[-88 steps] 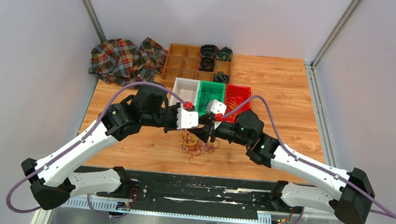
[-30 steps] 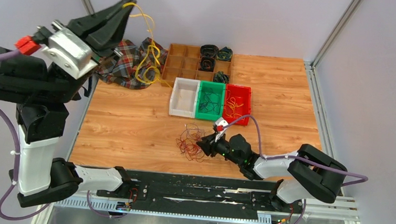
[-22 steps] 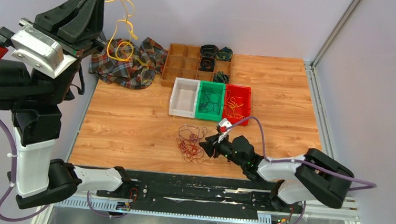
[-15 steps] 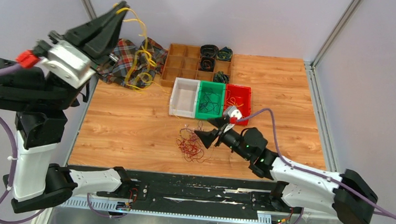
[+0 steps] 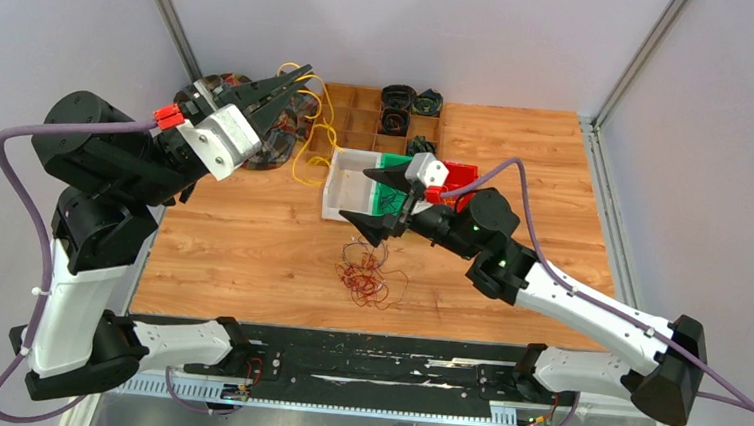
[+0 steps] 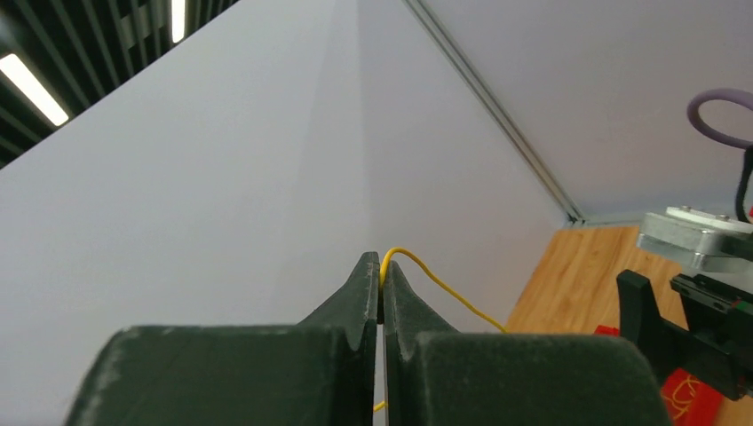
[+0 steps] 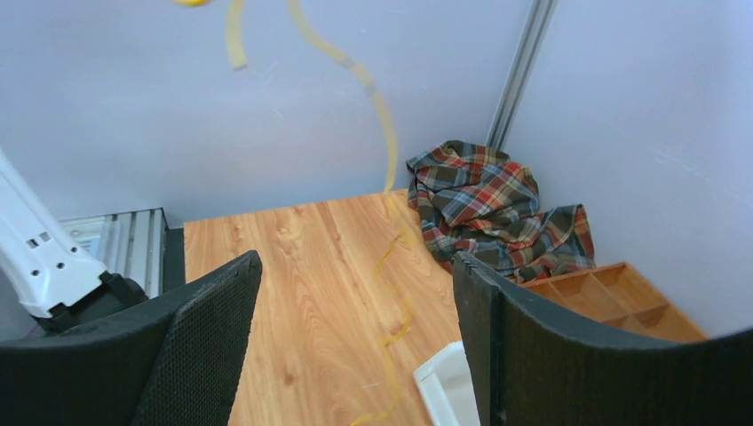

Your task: Untangle the cables

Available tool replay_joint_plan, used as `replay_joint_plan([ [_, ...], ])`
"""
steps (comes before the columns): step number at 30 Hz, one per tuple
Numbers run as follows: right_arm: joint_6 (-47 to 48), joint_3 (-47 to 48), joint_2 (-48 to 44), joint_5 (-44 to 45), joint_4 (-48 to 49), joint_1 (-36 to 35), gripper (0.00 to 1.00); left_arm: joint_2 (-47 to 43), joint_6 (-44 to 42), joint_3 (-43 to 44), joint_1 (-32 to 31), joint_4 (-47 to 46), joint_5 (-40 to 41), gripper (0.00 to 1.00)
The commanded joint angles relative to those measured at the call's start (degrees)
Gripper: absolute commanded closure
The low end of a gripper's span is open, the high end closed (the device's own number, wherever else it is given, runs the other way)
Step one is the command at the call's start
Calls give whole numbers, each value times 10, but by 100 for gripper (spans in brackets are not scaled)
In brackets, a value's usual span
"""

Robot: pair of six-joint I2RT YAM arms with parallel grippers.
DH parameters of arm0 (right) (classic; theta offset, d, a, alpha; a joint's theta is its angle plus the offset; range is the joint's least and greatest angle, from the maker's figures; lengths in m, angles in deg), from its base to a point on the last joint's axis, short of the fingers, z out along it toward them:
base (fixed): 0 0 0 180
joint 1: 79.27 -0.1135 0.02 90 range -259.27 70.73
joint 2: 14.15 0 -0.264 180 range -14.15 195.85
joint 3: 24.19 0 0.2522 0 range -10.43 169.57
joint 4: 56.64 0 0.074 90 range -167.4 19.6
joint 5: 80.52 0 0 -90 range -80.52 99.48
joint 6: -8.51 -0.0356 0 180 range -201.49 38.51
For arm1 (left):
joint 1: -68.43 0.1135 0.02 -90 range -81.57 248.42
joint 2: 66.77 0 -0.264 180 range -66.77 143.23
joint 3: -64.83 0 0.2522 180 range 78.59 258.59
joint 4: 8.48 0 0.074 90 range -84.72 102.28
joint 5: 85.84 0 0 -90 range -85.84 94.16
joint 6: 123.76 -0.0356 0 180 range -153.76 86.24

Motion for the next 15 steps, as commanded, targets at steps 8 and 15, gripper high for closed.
replay_joint_plan([
  [8, 107, 105, 88, 1, -46, -7, 45, -7, 5, 7, -5, 17, -25, 100],
  [15, 92, 54, 71, 14, -8, -7, 99, -10, -7, 4, -5, 3, -14, 100],
])
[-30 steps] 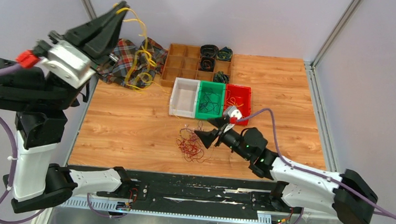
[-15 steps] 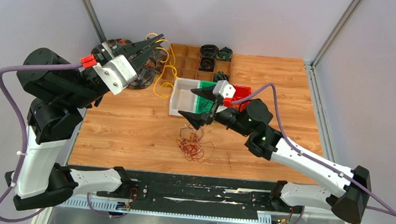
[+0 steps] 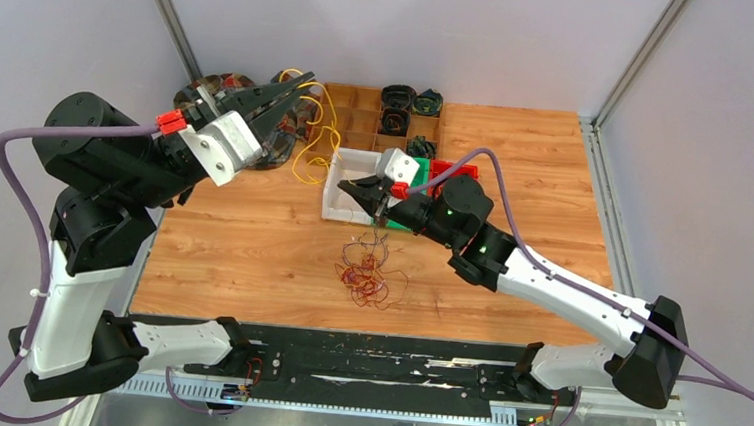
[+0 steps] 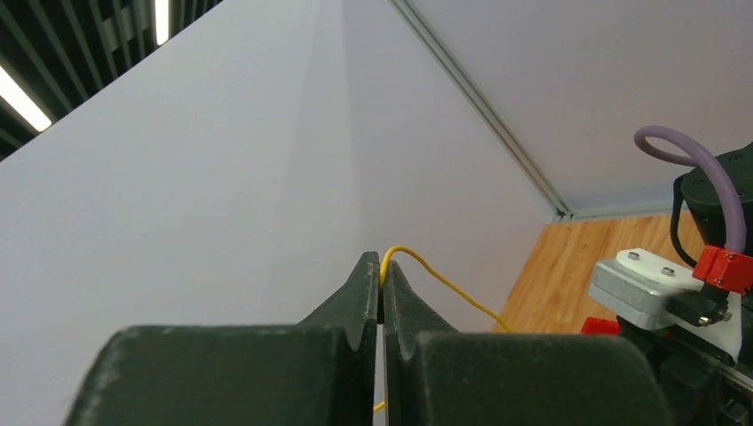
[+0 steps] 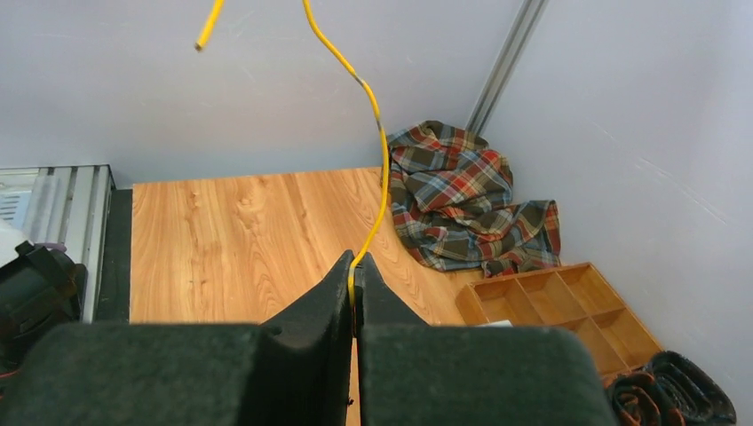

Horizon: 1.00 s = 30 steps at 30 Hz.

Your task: Untangle the cables

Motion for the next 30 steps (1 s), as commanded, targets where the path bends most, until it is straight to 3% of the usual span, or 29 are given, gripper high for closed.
replay_joint_plan([
  [1, -6, -47, -26, 37, 45, -6, 99, -8, -10, 5, -5, -24, 7, 100],
  [10, -85, -293, -80, 160, 139, -6, 99, 2, -30, 25, -5, -120, 53, 100],
  [15, -124, -374, -94, 202, 149, -6, 99, 13, -31, 37, -5, -160, 72, 100],
  [26, -134, -378, -138, 233, 127, -6, 99, 35, -5, 33, -5, -130, 62, 100],
  [30, -136, -365, -161, 242, 111, -6, 96, 36, 11, -18, -5, -125, 43, 100],
])
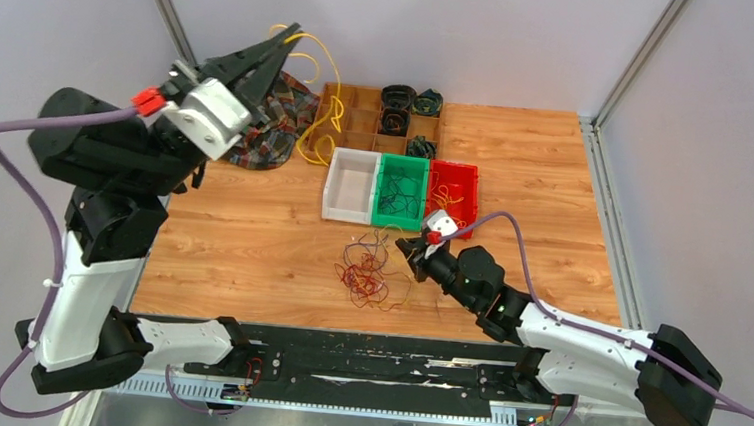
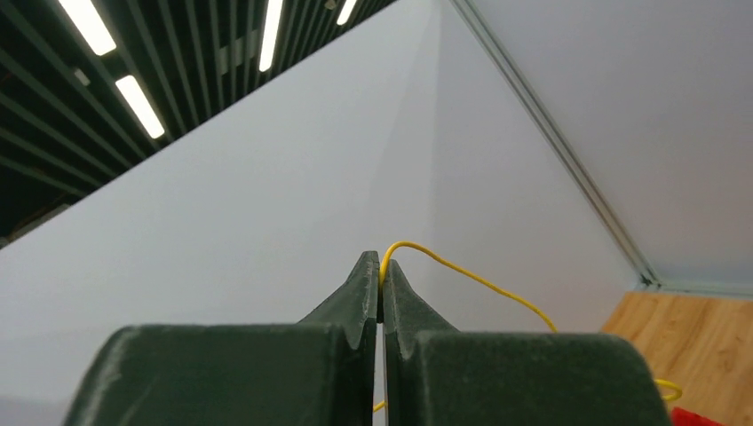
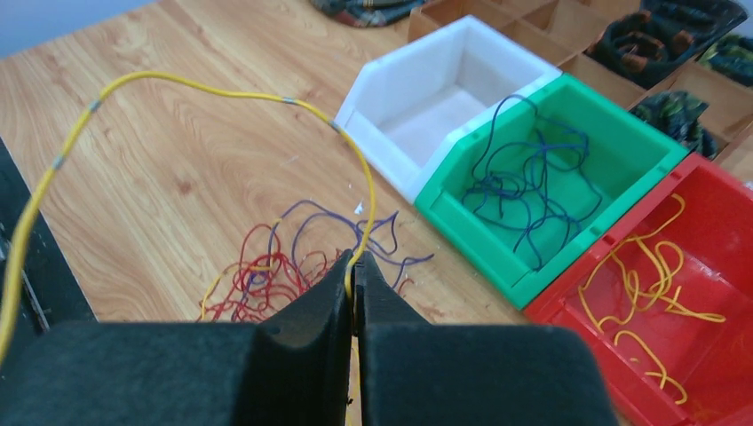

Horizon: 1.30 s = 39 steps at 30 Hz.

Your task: Untangle the cables

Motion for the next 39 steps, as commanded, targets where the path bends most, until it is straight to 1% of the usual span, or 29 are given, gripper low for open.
replay_joint_plan([
  [1, -19, 24, -28, 25, -5, -5, 89, 10, 23, -51, -5, 4, -19, 100],
  [4, -32, 7, -41, 17, -5, -4, 54, 17, 30, -82, -5, -6, -28, 100],
  [6, -38, -8, -54, 12, -1, -4, 43, 25, 33, -91, -6, -8, -35, 100],
  [9, -51, -25, -86, 13, -2, -4, 35, 43, 34, -103, -11, -14, -38, 100],
  [11, -53, -35, -111, 18, -3, -4, 33, 56, 35, -110, -15, -20, -39, 100],
  [16, -61, -47, -174, 84, -31, -3, 29, 98, 38, -137, -24, -37, -38, 100],
  [18, -83, -36, -193, 142, -81, -1, 28, 123, 46, -145, -24, -45, -30, 100],
  [19, -91, -21, -199, 194, -111, -1, 28, 138, 49, -146, -24, -48, -24, 100],
  [23, -131, 2, -219, 359, -200, 0, 32, 213, 61, -138, -24, -65, 4, 100],
  [28, -152, 4, -252, 485, -250, 3, 33, 310, 77, -101, -24, -74, 15, 100],
  [33, -174, -20, -294, 529, -265, 27, 32, 397, 62, -68, -24, -84, 21, 100],
  [39, -229, -38, -354, 503, -318, 93, 31, 475, 24, -60, -20, -93, 62, 100],
])
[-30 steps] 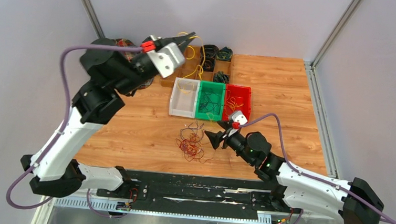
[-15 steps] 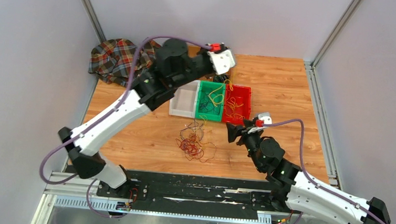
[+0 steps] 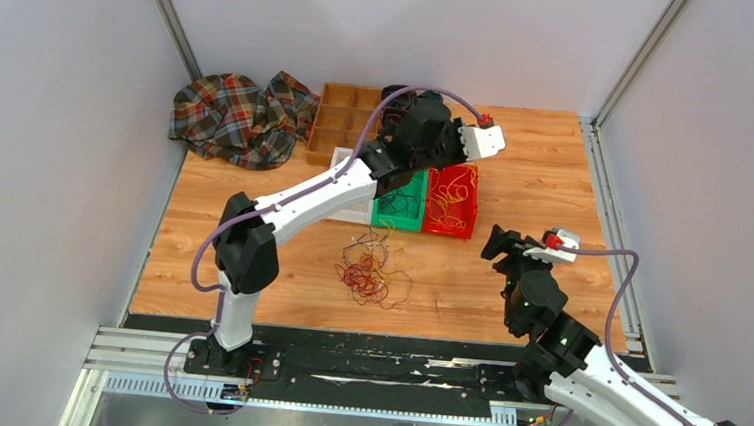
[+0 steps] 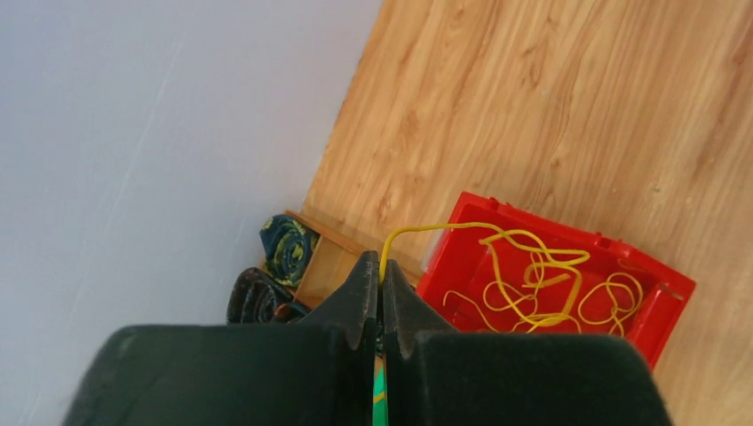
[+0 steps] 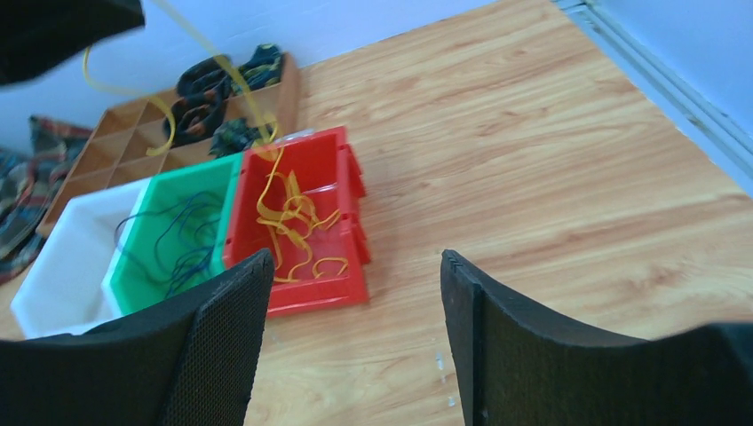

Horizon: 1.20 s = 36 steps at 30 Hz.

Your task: Untangle the cables

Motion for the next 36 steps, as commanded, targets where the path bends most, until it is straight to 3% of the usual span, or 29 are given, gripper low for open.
replay_joint_plan([
  [1, -54, -14, -37, 13, -53, 51, 31, 40, -27, 30, 0, -35, 32, 100],
  [6, -68, -5, -37, -12, -74, 91, 31, 89, -27, 53, 1, -27, 40, 99],
  [18, -82, 29, -1, -48, -96, 115, 29, 114, 23, 7, -3, -44, 40, 100],
  [36, -70, 62, -10, -46, -137, 118, 30, 214, 107, 81, -7, -35, -10, 99],
])
